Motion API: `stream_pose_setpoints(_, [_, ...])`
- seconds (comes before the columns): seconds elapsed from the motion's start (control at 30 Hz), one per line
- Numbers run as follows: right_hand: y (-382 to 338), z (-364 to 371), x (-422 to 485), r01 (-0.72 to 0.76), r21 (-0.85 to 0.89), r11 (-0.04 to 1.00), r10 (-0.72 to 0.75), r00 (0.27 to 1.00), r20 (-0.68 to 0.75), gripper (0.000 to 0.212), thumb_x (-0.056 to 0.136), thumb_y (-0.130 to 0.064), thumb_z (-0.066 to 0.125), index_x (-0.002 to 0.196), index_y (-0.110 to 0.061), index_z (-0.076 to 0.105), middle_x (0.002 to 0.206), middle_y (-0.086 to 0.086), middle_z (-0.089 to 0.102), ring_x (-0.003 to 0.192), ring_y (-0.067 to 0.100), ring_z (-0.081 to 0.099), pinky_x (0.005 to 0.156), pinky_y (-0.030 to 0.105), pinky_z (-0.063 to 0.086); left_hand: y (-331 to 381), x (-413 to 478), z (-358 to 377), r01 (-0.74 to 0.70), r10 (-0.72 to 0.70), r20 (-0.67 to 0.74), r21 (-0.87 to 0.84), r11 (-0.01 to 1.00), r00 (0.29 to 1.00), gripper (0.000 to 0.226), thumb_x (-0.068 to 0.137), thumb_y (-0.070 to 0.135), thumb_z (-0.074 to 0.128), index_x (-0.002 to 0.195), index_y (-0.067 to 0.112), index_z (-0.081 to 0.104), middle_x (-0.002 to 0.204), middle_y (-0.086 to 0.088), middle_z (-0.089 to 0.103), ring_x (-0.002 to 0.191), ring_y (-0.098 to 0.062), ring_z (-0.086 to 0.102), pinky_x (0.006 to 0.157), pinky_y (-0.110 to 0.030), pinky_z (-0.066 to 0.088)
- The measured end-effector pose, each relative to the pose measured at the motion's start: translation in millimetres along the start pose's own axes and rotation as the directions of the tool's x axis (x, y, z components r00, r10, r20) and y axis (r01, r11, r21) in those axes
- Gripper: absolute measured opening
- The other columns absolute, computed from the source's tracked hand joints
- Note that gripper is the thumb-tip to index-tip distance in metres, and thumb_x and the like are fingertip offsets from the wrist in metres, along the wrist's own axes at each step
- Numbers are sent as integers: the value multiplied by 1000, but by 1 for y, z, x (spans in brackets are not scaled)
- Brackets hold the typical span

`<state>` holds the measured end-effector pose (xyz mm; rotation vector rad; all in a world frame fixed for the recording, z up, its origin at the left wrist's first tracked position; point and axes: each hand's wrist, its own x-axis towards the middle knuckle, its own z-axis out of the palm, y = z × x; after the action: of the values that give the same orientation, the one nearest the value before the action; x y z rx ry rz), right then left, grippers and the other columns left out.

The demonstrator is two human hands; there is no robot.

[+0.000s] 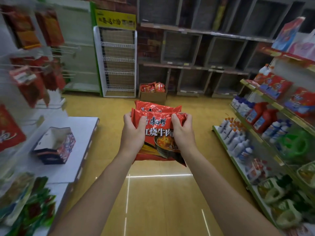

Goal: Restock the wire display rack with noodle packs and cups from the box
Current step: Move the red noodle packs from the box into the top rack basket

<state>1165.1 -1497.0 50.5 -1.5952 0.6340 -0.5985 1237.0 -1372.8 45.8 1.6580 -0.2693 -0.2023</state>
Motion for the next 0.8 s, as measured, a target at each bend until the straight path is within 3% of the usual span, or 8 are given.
stream_pose_setpoints(0.13, [3, 20, 90, -12, -13, 1000, 12, 1000, -2, 33, 99, -48, 46, 120, -26, 36, 107, 2, 65, 90, 14, 71, 77, 37, 61, 3, 85, 23, 11, -11, 19, 0, 1000, 1000, 40, 99, 45, 45, 132, 27, 33, 101, 9, 59, 84, -8, 66, 62, -24, 54])
stream_pose_setpoints(0.3, [18, 45, 212, -31, -15, 999, 31, 1000, -3, 32, 99, -50, 43, 119, -26, 36, 106, 3, 65, 88, 14, 71, 77, 37, 61, -10, 202, 60, 21, -22, 30, 18, 1000, 999, 42, 98, 48, 45, 132, 27, 33, 113, 2, 61, 89, -12, 67, 70, -29, 58])
stream_pose_setpoints(0.5, [27, 72, 379, -35, 2, 999, 35, 999, 41, 32, 99, -50, 43, 120, -27, 35, 108, 0, 63, 90, 13, 70, 73, 31, 61, -16, 356, 114, 36, -36, 9, 32, 999, 999, 44, 98, 48, 45, 133, 25, 33, 114, 1, 61, 87, -11, 67, 63, -23, 54])
stream_pose_setpoints(0.8, [20, 108, 588, -32, -22, 999, 33, 997, 73, 32, 100, -51, 39, 121, -27, 35, 109, -1, 63, 89, 12, 70, 69, 29, 60, -4, 549, 172, 63, -63, -13, 10, 998, 998, 34, 97, 50, 45, 124, 31, 35, 106, 6, 63, 84, -9, 67, 61, -21, 54])
